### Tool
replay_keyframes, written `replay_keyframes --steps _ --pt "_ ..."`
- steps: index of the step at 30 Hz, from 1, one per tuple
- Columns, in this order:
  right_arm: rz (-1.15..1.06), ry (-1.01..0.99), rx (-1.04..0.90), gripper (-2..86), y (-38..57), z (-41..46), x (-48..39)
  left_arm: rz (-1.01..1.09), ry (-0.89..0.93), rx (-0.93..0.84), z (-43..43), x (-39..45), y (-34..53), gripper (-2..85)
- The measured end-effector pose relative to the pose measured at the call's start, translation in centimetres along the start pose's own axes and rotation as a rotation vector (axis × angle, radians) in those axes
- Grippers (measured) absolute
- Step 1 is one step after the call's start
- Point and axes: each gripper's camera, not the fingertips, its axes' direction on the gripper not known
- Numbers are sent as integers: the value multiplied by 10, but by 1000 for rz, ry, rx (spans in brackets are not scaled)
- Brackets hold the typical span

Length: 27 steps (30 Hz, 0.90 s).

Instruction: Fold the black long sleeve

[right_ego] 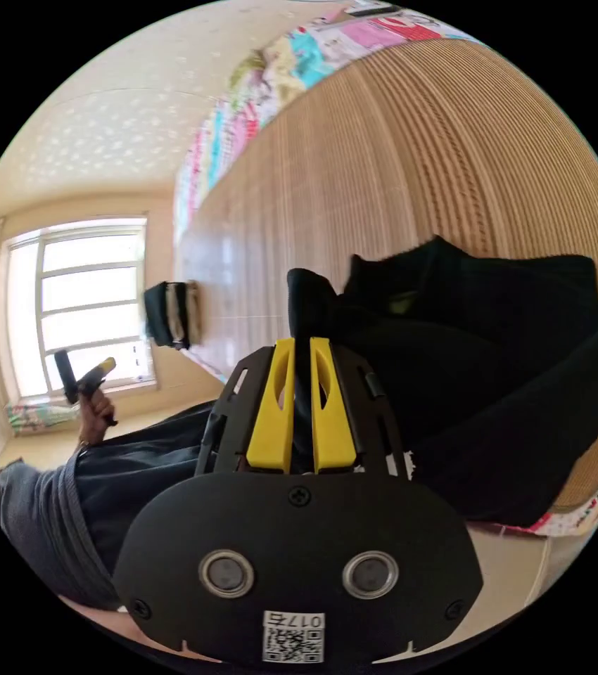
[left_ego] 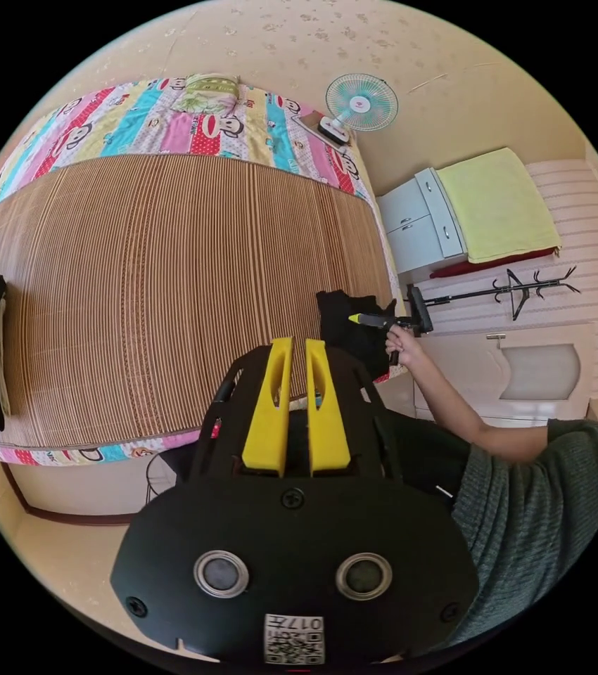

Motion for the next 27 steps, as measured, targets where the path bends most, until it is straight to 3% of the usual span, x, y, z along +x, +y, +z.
replay_keyframes --steps 2,6,10,14,17,21,23,27 --pt "-165 -167 82 39 33 -8 -50 -6 68 7 -10 0 -5 69" --pt "-334 -145 133 35 74 -15 -123 -32 240 -36 -23 4 -28 157" --pt "-536 -251 146 31 100 -17 -199 -52 467 -131 -28 0 -58 255" --pt "-744 -199 58 27 112 15 -284 -105 628 -251 -43 -14 -74 227" --pt "-812 -164 35 24 120 45 -336 -178 514 -390 -65 -34 -63 93" --pt "-869 -159 101 20 141 58 -391 121 559 -268 -162 -50 -27 44" --pt "-927 -289 111 18 156 73 -437 307 677 -151 -226 -58 -7 43" --pt "-1139 -431 176 15 186 67 -496 732 1099 149 -380 -81 44 40"
